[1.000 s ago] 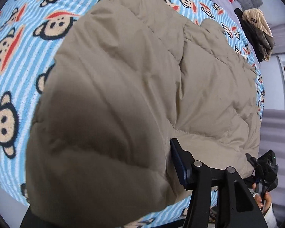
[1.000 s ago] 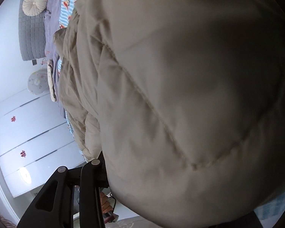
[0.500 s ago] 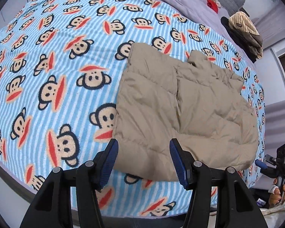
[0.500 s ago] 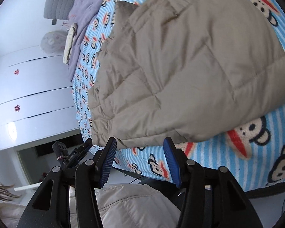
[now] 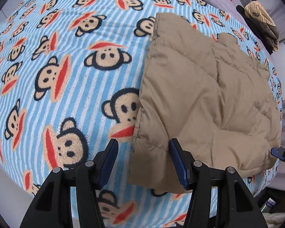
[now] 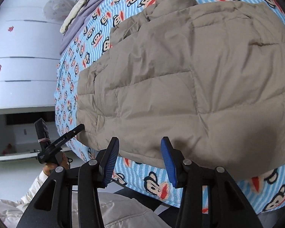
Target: Fold large clothes
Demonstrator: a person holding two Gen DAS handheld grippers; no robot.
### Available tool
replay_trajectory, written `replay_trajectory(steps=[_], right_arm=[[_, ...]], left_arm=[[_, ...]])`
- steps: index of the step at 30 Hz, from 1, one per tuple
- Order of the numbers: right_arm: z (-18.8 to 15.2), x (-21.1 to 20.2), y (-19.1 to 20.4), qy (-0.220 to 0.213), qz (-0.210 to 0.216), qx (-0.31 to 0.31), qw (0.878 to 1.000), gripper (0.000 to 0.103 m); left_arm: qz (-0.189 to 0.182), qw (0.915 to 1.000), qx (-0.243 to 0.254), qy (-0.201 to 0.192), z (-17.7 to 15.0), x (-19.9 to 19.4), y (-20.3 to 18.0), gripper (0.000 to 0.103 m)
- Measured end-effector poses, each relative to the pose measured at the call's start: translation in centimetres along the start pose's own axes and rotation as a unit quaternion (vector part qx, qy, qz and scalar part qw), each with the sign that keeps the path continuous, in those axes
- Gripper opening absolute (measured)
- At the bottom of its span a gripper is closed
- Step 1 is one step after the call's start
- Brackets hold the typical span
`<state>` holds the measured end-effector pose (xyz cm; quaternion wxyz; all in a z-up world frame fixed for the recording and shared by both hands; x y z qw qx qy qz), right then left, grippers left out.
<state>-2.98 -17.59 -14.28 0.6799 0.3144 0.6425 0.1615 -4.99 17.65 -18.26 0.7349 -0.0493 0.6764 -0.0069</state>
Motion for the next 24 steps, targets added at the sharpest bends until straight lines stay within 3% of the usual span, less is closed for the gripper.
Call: replay_trajectory(steps=[5, 8, 11, 14, 16, 18, 20, 24], right_arm=[[0.0, 3.7, -1.1, 0.032, -0.103, -0.009, 0.994, 0.050], [0.1, 4.7, -2.3, 0.032, -0.124, 0.005, 0.992, 0.047], [0.7, 4.8, -2.1, 0.025, -0.124, 0.023, 0.992, 0.048], [0.9, 4.6, -1.4, 0.026, -0.135, 0.009, 0.990, 0.048], [1.3, 5.3, -1.0, 0.030, -0.144, 0.008, 0.989, 0.049], [1.3, 5.6, -1.0, 0.031, -0.149, 0.014, 0.988, 0.050], [1.2, 5.6, -1.3, 0.031, -0.151, 0.019, 0.988, 0.050], [1.5, 5.8, -1.6, 0.026, -0.145, 0.035, 0.989, 0.050]], left_arm=[[0.007, 0.9994, 0.031, 0.010, -1.0, 1.4, 1.2, 0.058], [-0.003, 0.9997, 0.024, 0.009, -0.4, 0.7, 2.2, 0.058], [-0.091, 0.9958, 0.001, 0.008, 1.1, -0.3, 3.1, 0.058], [-0.189, 0.9814, 0.011, 0.034, 2.9, 0.3, 2.7, 0.058], [-0.234, 0.9696, 0.037, 0.063, 3.8, 1.7, 1.4, 0.058], [-0.247, 0.9630, 0.065, 0.087, 4.5, 3.6, 0.1, 0.058], [-0.242, 0.9620, 0.081, 0.098, 5.3, 5.1, -0.5, 0.058], [-0.275, 0.9502, 0.097, 0.109, 6.6, 6.4, -1.2, 0.058]])
Point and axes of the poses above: each gripper's, at about its wrist camera, not at the fingertips, and x roughly the way its jaws point, y to its left, z to its top, the point moved 4 cm from there along x, roughly the way its jaws point, and after that the axes turned 7 degrees about z, right-handed, at the moved point
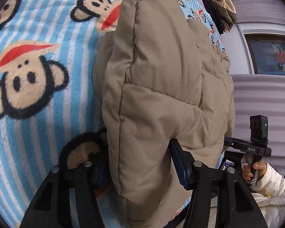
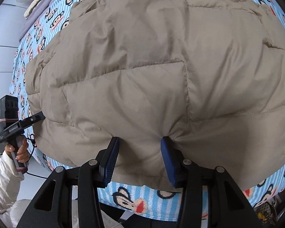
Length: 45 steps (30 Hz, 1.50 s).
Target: Fold large clothes
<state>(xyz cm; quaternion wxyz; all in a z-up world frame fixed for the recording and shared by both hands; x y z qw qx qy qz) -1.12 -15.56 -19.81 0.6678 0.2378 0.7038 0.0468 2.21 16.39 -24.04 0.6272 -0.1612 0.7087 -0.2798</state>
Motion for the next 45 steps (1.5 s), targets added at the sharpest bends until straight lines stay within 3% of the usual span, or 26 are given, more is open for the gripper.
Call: replay_trajectory(steps=[3, 9, 10, 11, 12, 15, 17, 19, 20, 22, 27, 32, 37, 40, 45], right_arm=[[0.2, 0.2, -0.4, -0.002, 0.004, 0.012, 1.000, 0.050], [0.1, 0.3, -0.6, -0.006, -0.005, 0.022, 1.000, 0.050], [0.1, 0.2, -0.5, -0.006, -0.007, 0.024, 1.000, 0.050], [0.1, 0.0, -0.3, -0.006, -0.009, 0.025, 1.000, 0.050], [0.0, -0.4, 0.2, -0.009, -0.006, 0.023, 1.000, 0.050], [0.5, -1.6, 2.9, -0.040, -0.005, -0.007, 0.999, 0.050], [1.0, -2.8, 4.1, -0.078, -0.022, -0.040, 0.996, 0.050], [1.9, -3.7, 4.9, -0.115, -0.040, -0.067, 0.990, 0.033], [2.4, -3.7, 5.0, -0.123, -0.044, -0.075, 0.989, 0.013], [3.4, -3.4, 5.0, -0.138, -0.042, -0.080, 0.986, 0.009], [6.9, -0.6, 3.8, -0.136, -0.006, -0.072, 0.988, 0.009], [9.7, 0.9, 2.3, -0.128, 0.072, -0.030, 0.989, 0.009], [11.0, 1.9, 1.0, -0.109, 0.129, -0.010, 0.986, 0.009], [11.4, 2.3, 0.2, -0.096, 0.163, -0.002, 0.982, 0.009], [12.0, 0.4, -2.1, -0.065, 0.225, 0.037, 0.972, 0.009]], left_arm=[[-0.006, 0.9998, 0.021, 0.003, 0.9, 0.9, -0.8, 0.079], [0.019, 0.9981, 0.057, 0.010, 2.1, 2.8, -3.0, 0.079], [0.021, 0.9979, 0.060, 0.009, 2.1, 2.8, -3.1, 0.074], [0.009, 0.9979, 0.063, 0.014, 2.0, 2.6, -3.2, 0.052], [-0.010, 0.9980, 0.058, 0.020, 1.9, 2.4, -3.1, 0.038], [-0.021, 0.9978, 0.061, 0.016, 1.6, 1.4, -3.7, 0.026], [-0.027, 0.9981, 0.054, 0.015, 1.5, 0.6, -4.1, 0.025], [-0.037, 0.9984, 0.040, 0.014, 1.4, -0.4, -4.7, 0.024], [-0.041, 0.9984, 0.036, 0.013, 1.3, -1.0, -5.1, 0.022], [-0.043, 0.9986, 0.030, 0.010, 1.1, -2.1, -6.4, 0.022], [-0.021, 0.9989, 0.042, -0.008, 0.7, -5.2, -12.5, 0.022], [0.031, 0.9971, 0.067, -0.020, 0.3, -6.3, -20.6, 0.022], [0.098, 0.9896, 0.102, -0.028, -0.1, -4.7, -28.4, 0.022], [0.139, 0.9831, 0.115, -0.030, 0.0, -2.4, -32.1, 0.032], [0.171, 0.9789, 0.108, -0.032, 0.5, 0.5, -35.5, 0.036]])
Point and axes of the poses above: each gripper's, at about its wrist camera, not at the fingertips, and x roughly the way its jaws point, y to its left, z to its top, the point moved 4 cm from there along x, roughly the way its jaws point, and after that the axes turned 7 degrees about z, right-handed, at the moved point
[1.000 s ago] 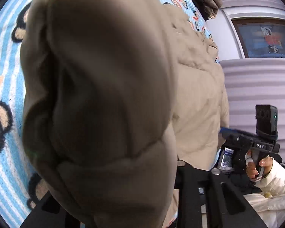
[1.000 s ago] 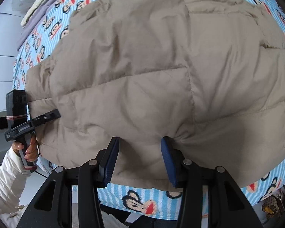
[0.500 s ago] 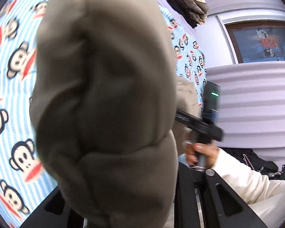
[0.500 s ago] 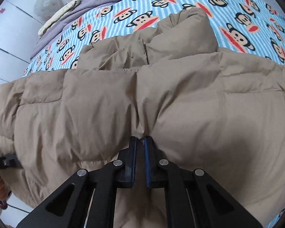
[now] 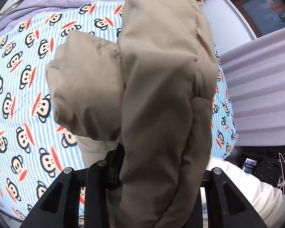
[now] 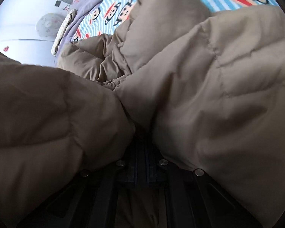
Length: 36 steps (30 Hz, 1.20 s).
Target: Fold large clothes
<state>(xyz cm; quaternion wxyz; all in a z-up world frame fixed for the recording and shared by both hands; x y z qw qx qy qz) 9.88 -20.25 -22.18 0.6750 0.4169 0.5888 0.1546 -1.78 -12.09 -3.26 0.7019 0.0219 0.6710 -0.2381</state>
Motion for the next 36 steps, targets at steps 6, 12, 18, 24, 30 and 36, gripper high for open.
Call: replay_trajectory(steps=[6, 12, 18, 24, 30, 36], right_arm=[[-0.1, -11.0, -1.8, -0.061, 0.023, -0.013, 0.998, 0.014], [-3.6, -19.8, -7.7, -0.116, 0.011, 0.029, 0.993, 0.060], [-8.9, -24.4, -10.2, -0.126, 0.019, 0.044, 0.991, 0.061], [-11.4, -23.8, -7.1, -0.106, 0.112, 0.007, 0.988, 0.077], [-11.0, -18.3, -4.5, -0.045, 0.076, -0.014, 0.996, 0.073], [-11.3, -16.4, -6.4, -0.038, -0.077, -0.065, 0.994, 0.014]], left_arm=[[-0.025, 0.9996, 0.003, 0.012, 2.1, 4.3, -6.2, 0.067], [-0.121, 0.9913, -0.003, 0.050, 3.9, 10.4, -9.7, 0.082], [-0.116, 0.9910, 0.004, 0.067, 3.7, 12.0, -12.7, 0.082], [-0.107, 0.9917, 0.010, 0.071, 4.9, 12.3, -12.6, 0.082], [-0.096, 0.9938, 0.056, 0.011, 6.6, 8.4, -13.1, 0.082], [0.056, 0.9890, 0.051, -0.127, 7.9, 3.2, -5.9, 0.082]])
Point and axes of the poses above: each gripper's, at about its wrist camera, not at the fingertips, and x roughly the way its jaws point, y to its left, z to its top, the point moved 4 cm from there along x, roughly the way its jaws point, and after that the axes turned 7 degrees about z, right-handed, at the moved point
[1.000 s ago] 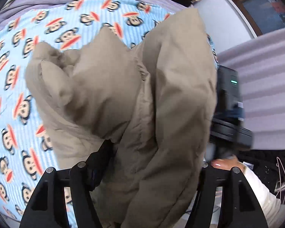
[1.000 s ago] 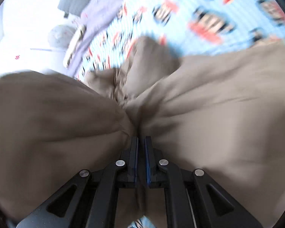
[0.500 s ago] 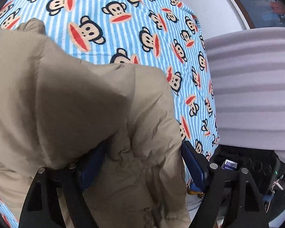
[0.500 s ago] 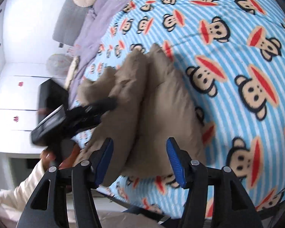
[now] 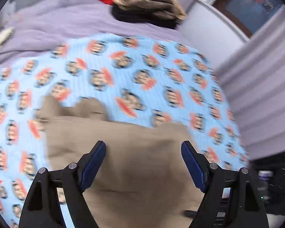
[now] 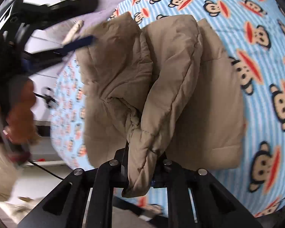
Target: Fold large clothes
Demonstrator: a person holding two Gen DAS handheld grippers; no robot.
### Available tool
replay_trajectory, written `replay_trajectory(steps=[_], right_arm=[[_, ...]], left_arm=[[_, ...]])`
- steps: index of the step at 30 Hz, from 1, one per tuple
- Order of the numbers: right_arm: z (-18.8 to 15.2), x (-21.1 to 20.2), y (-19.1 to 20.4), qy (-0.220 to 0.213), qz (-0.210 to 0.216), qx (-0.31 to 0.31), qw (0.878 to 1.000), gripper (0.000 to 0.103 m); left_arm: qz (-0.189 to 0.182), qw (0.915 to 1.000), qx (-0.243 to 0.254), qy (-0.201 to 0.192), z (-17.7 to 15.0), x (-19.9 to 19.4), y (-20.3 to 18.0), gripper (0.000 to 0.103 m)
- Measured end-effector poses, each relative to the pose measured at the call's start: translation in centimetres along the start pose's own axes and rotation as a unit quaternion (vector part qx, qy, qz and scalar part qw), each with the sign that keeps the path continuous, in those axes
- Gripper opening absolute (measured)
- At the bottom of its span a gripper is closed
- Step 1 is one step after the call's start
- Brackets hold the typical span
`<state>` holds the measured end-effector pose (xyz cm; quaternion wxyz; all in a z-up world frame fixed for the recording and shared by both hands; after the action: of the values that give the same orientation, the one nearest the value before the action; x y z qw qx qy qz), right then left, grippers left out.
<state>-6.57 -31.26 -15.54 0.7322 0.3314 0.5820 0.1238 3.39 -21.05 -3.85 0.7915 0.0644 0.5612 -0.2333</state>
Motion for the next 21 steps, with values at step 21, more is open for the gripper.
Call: replay_trajectory(steps=[21], right_arm=[[-3.0, -4.6, -5.6, -0.042, -0.037, 0.090, 0.994, 0.017]], left_arm=[[0.108, 0.9919, 0.029, 0.060, 0.1, 12.2, -3.3, 0.082]])
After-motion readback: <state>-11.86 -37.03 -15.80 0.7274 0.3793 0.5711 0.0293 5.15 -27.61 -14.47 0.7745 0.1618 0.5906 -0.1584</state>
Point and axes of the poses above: each gripper's, at about its wrist camera, not at the fingertips, and x roughly the way its jaws point, y to its left, z to its top, the point moved 4 cm from there along x, roughly the way its jaws point, and after that the axes turned 7 degrees about z, right-handed, at the moved point
